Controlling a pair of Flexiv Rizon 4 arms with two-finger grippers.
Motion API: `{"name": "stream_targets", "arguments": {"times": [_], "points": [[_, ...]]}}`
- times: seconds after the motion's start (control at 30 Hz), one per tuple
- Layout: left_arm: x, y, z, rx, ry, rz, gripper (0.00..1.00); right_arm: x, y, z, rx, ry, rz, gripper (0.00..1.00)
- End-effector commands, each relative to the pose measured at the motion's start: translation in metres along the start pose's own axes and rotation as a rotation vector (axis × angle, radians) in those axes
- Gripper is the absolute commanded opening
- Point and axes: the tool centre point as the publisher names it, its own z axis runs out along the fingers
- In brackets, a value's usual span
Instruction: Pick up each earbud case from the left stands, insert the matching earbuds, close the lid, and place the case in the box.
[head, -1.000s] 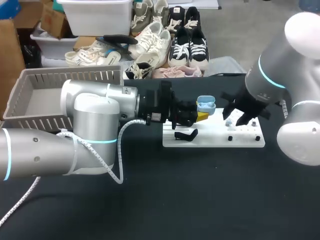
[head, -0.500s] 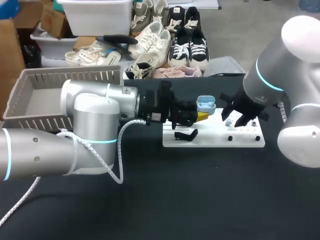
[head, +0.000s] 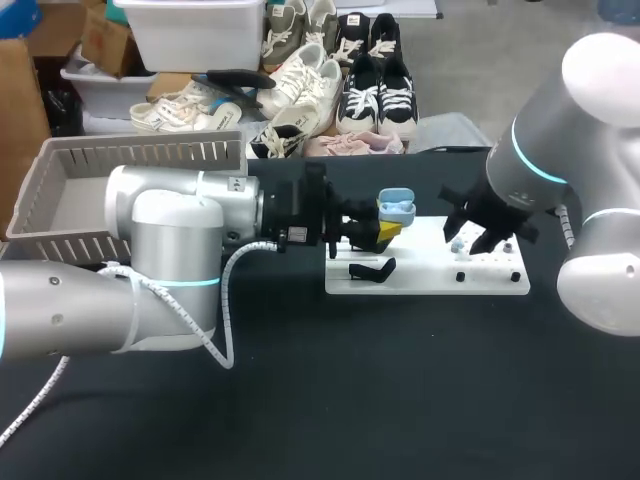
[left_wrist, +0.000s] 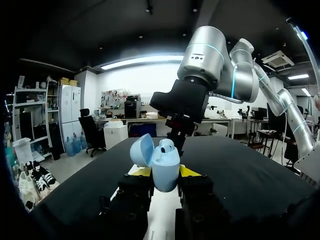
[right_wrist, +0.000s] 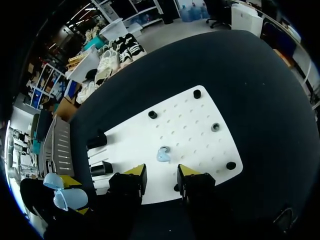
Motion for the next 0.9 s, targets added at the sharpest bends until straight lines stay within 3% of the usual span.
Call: {"name": "stream_targets", "arguments": {"times": [0.03,0.9], "points": [[-0.003,-0.003,-0.01,-0.013,0.001,0.006,0.0,0.004,-0.001,0.001,-0.005,-0.068,0.007,0.38],[0.005,0.002,-0.009,-0.01,-0.008,-0.011,0.0,0.0,0.002,0.015,0.0,-0.071,0.019,0.41]]}}
